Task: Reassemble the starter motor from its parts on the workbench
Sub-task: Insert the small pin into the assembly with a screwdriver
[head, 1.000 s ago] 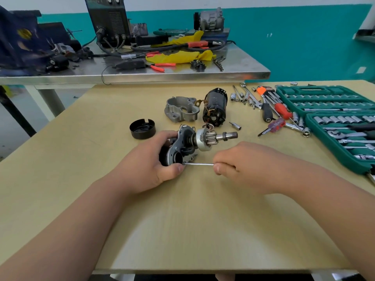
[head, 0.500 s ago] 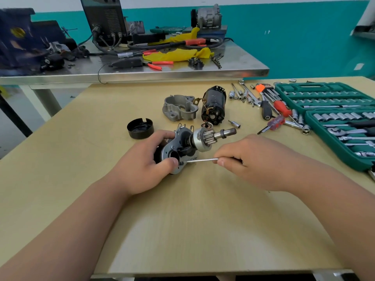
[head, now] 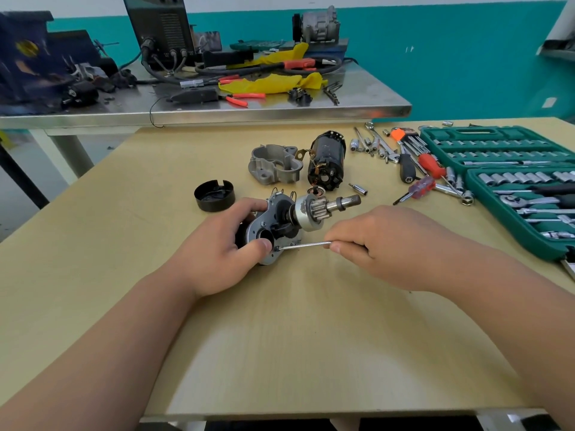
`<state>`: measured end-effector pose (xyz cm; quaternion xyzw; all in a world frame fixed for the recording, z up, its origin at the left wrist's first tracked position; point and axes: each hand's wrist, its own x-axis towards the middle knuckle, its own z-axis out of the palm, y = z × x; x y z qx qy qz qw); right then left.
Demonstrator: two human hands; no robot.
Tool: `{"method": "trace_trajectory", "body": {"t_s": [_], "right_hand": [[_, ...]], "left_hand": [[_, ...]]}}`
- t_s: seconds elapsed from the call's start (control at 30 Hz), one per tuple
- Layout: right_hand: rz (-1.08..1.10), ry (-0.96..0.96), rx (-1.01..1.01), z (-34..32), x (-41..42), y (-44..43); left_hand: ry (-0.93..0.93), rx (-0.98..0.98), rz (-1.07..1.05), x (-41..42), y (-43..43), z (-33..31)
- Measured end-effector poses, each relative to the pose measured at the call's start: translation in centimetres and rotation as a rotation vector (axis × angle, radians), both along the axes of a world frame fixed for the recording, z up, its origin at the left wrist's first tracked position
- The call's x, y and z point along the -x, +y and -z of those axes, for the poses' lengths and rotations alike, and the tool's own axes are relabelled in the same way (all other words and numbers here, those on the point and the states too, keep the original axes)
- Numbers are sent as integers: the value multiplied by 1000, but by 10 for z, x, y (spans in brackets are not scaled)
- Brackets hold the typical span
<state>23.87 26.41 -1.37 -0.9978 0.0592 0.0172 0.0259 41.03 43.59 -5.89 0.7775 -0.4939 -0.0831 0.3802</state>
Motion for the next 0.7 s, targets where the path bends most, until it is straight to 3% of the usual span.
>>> {"method": "trace_trajectory", "body": {"t_s": [0.2, 0.3, 0.33, 0.37, 0.43, 0.47, 0.5, 0.57, 0.7], "right_hand": [[-162, -82, 331, -4, -5, 1], [-121, -13, 307, -8, -10, 1], [-38, 36, 171, -9, -11, 0], [60, 114, -97, -10, -12, -1], [307, 263, -928, -12, -11, 4], [421, 326, -1232, -14, -11, 7], [479, 341, -1370, -14, -10, 8], [464, 328, -1282, -15, -7, 8], [188, 145, -335, -17, 3, 8]], "left_hand": [[-9, 5, -6, 0, 0, 0], [-17, 12, -5, 1, 0, 0], [-19, 15, -7, 2, 0, 0], [-19, 15, -11, 2, 0, 0], [-28, 14, -16, 3, 1, 0], [-37, 11, -16, 3, 1, 0], [-45, 9, -15, 4, 2, 0], [-46, 2, -13, 5, 3, 0], [-44, -5, -14, 5, 3, -1]]}}
